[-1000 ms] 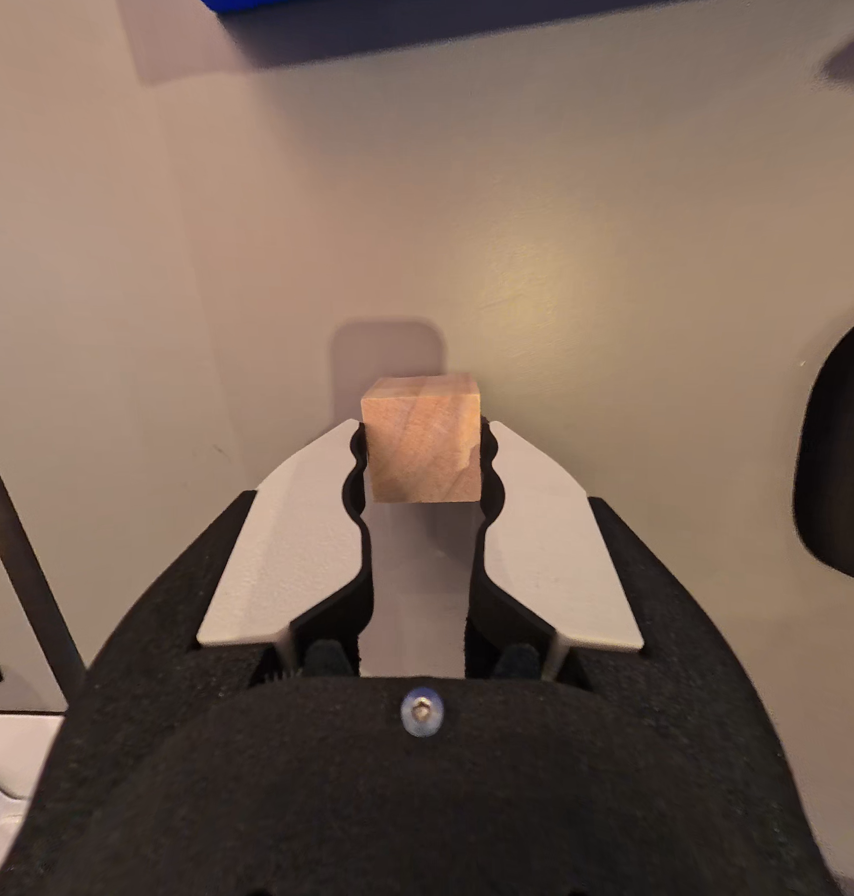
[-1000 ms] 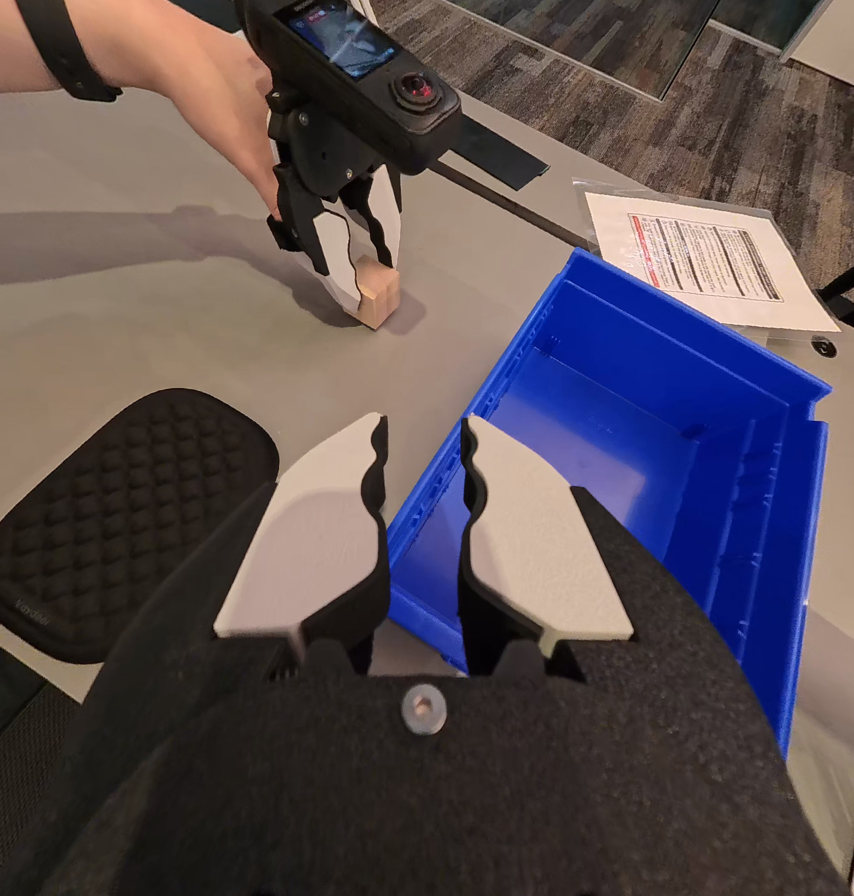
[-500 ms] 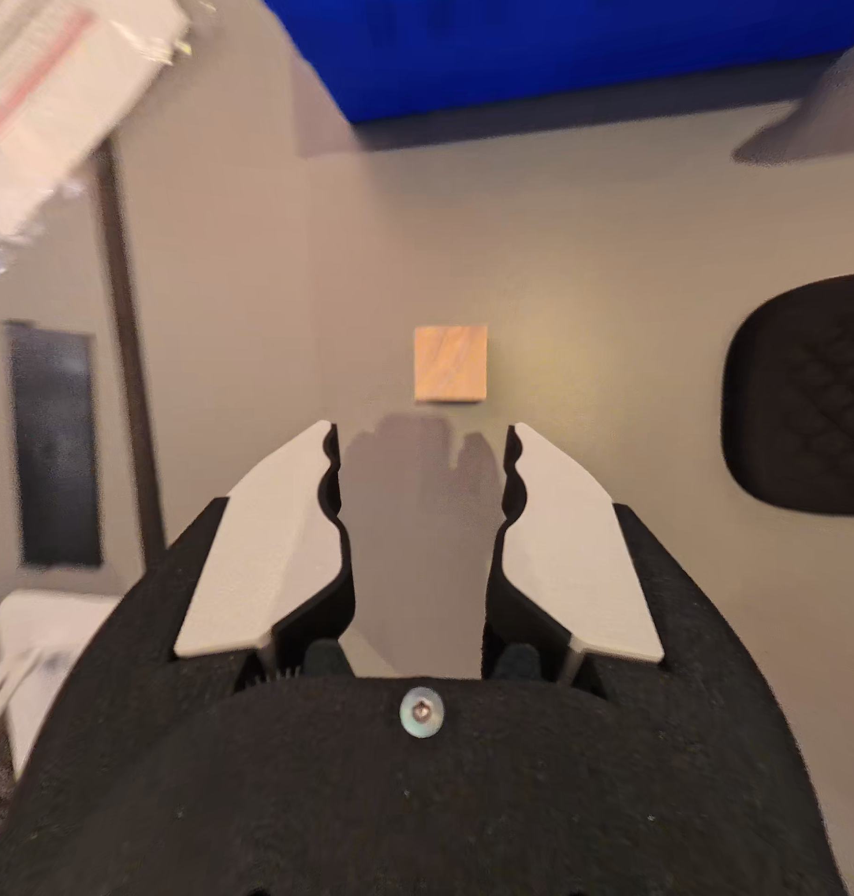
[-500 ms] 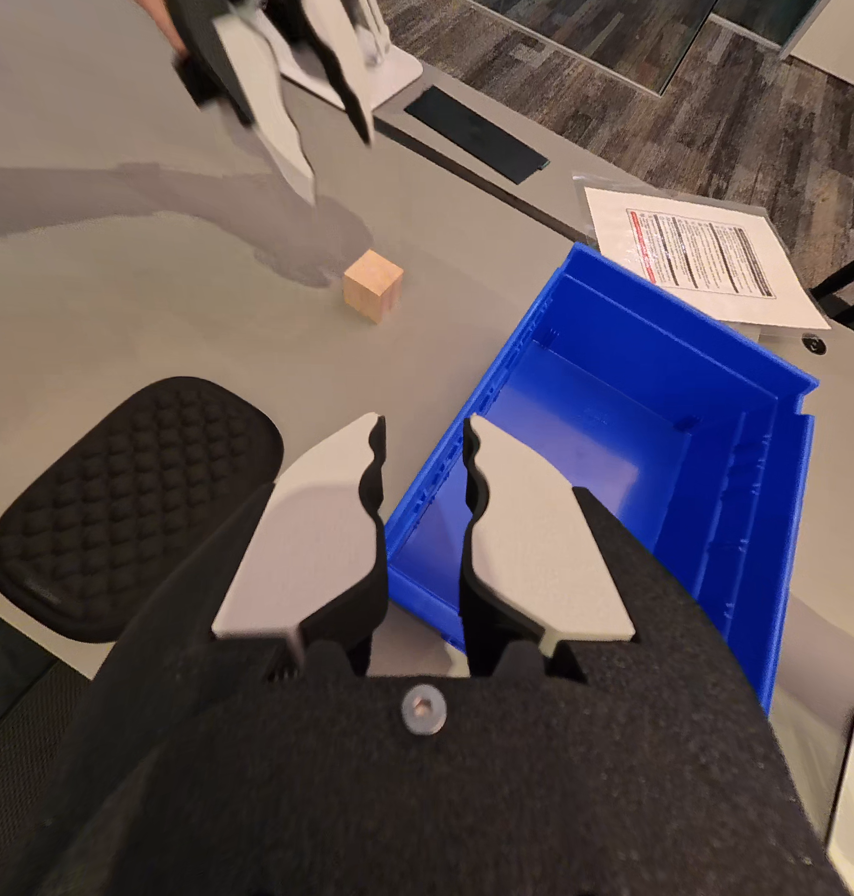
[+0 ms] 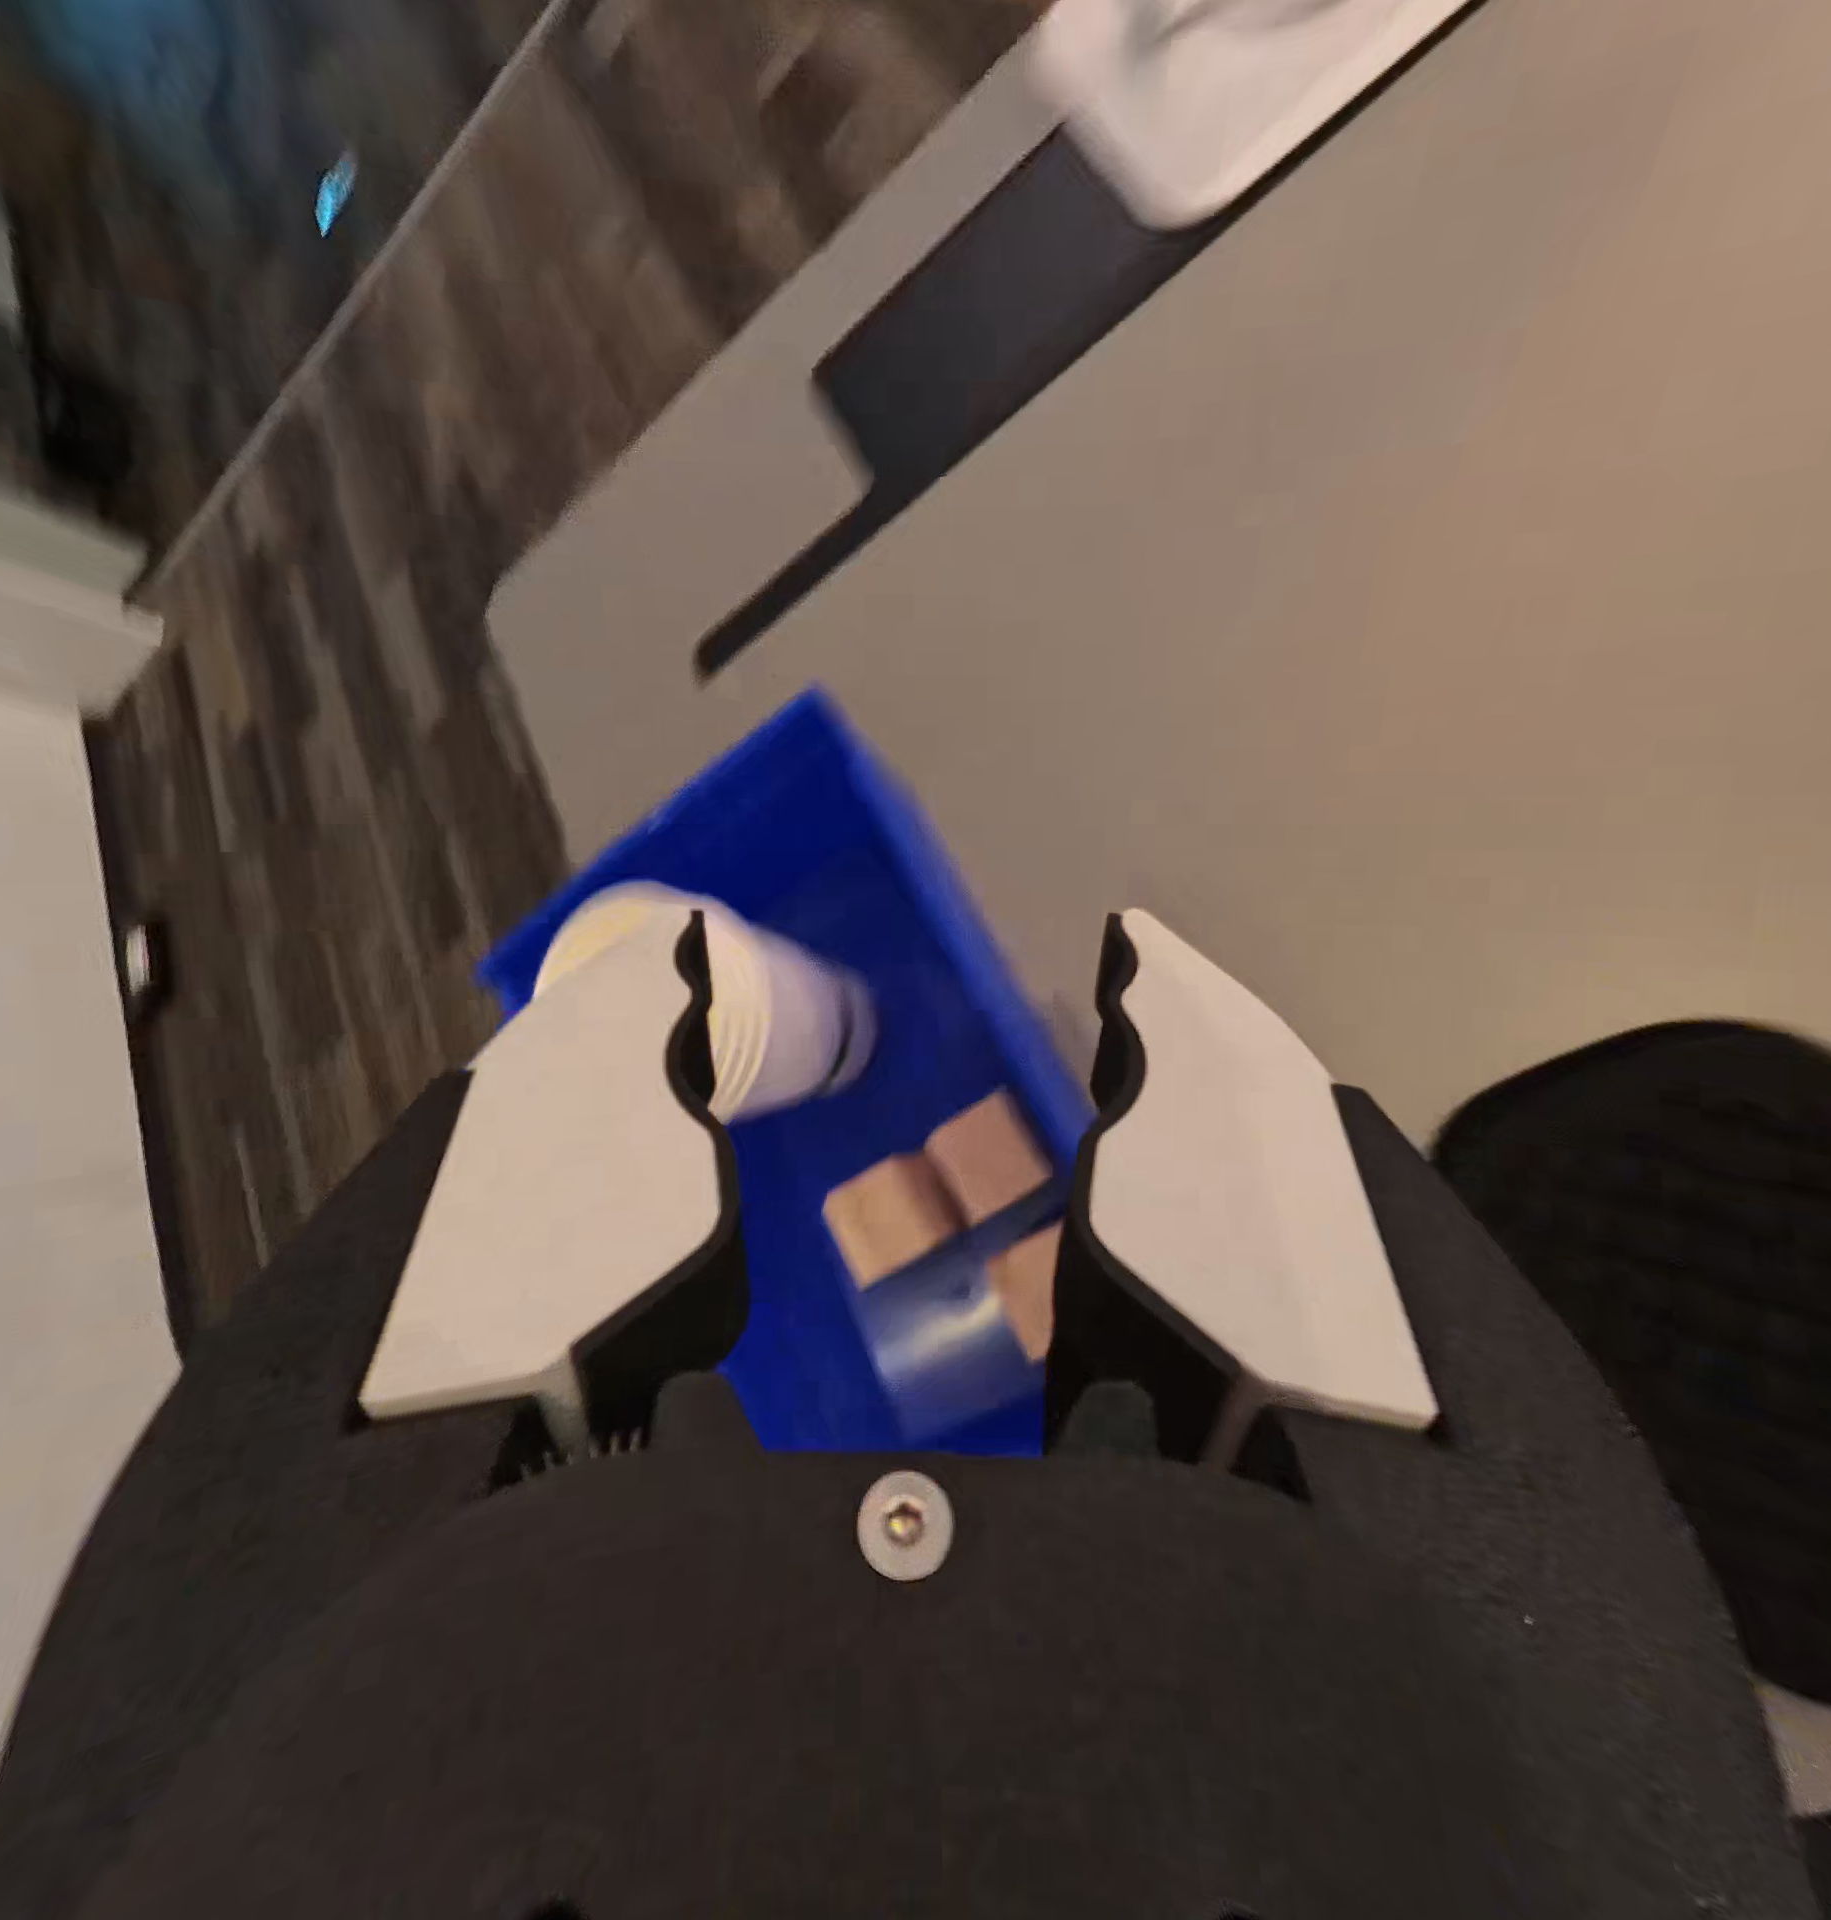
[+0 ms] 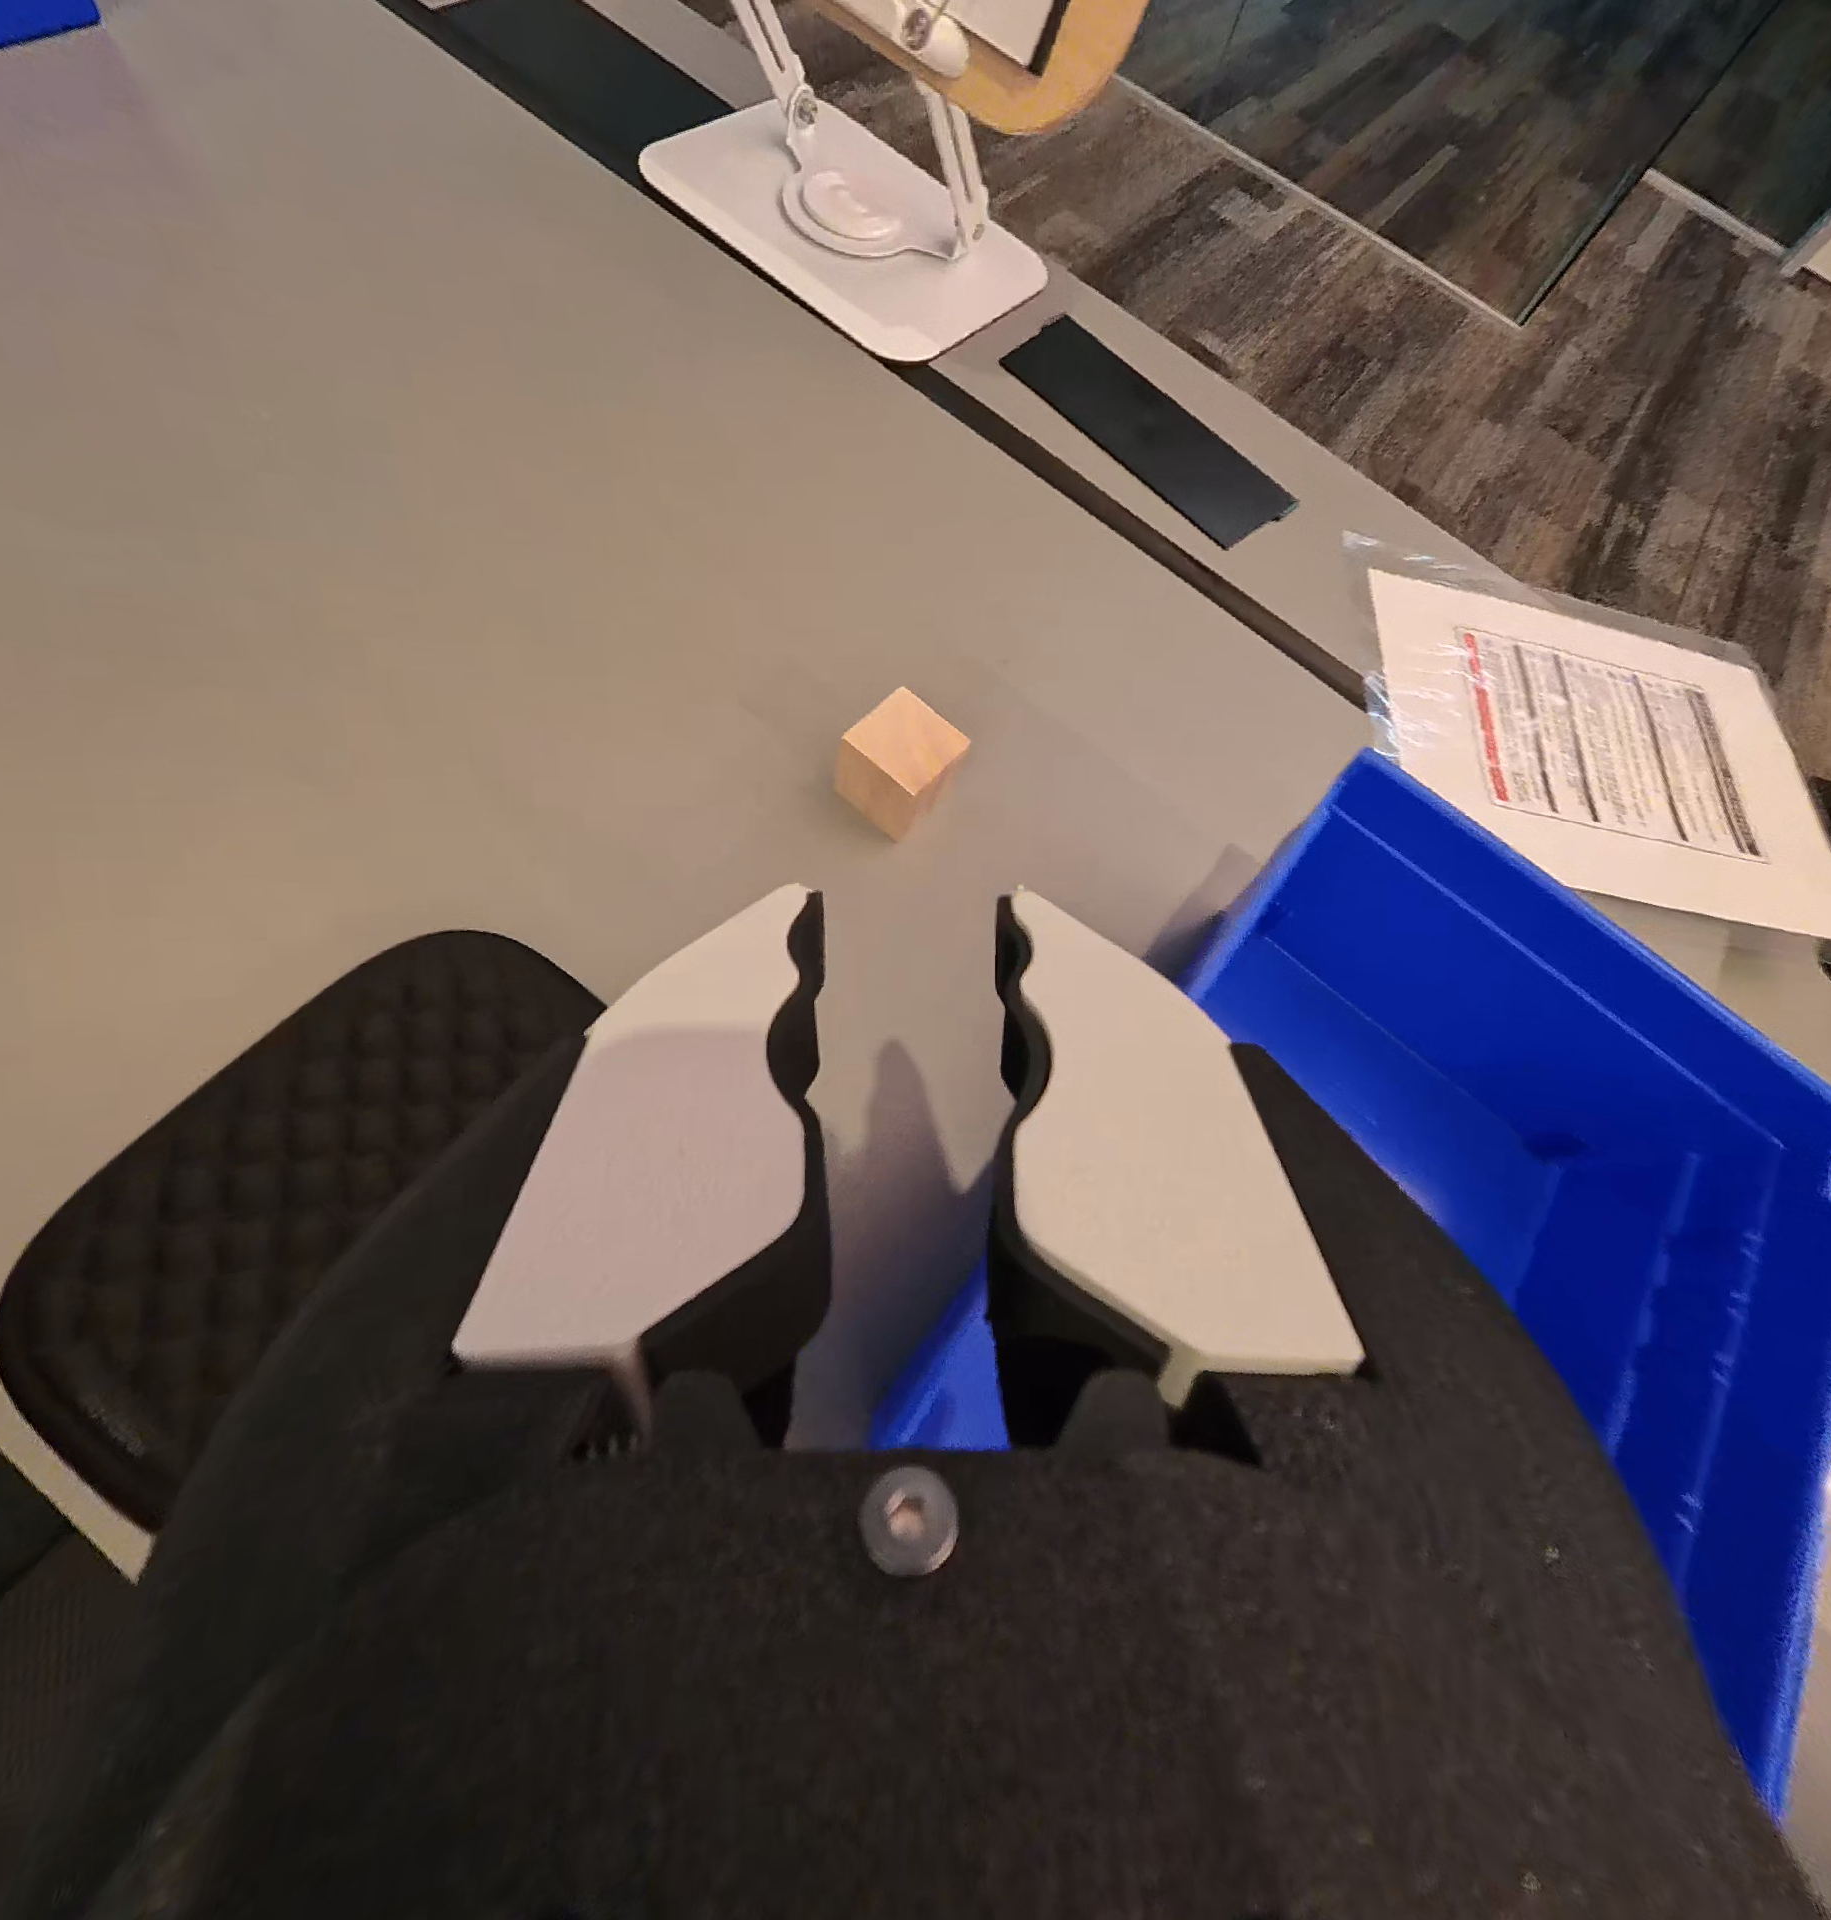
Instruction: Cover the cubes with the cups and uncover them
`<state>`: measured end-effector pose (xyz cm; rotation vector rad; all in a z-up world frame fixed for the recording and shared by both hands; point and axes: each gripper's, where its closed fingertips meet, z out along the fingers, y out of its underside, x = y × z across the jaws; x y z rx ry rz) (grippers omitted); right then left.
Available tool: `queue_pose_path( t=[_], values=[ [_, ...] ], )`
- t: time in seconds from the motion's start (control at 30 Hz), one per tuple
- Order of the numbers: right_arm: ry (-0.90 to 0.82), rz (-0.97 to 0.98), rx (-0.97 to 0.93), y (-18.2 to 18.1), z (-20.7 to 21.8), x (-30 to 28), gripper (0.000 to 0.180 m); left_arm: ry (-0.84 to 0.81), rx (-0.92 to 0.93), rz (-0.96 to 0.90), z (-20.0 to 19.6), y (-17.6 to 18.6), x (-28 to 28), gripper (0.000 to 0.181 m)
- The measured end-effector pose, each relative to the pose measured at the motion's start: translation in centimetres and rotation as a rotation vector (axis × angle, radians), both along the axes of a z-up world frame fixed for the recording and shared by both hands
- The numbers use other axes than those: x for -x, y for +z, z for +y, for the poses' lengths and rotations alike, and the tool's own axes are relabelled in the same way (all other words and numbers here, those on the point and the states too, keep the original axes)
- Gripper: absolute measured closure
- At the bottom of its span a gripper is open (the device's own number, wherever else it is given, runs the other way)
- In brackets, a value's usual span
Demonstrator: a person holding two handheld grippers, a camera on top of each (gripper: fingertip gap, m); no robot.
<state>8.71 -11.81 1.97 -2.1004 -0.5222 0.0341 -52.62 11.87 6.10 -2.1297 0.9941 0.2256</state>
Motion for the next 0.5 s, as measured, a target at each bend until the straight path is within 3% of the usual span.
queue_pose_path(
  t=[0.13,0.3,0.5],
  values=[
    [0.029,-0.015,0.027,-0.5,1.3,2.2,0.148,0.268,0.107,-0.104,0.7,-5.5,9.0,0.115],
    [0.036,-0.079,0.046,-0.3,2.1,3.7,0.147,0.422,0.321,-0.354,0.9,-12.5,11.9,0.112],
    [0.036,-0.061,0.03,0.3,1.7,4.4,0.147,0.499,0.427,-0.259,0.4,-16.5,14.0,0.112]
  ],
)
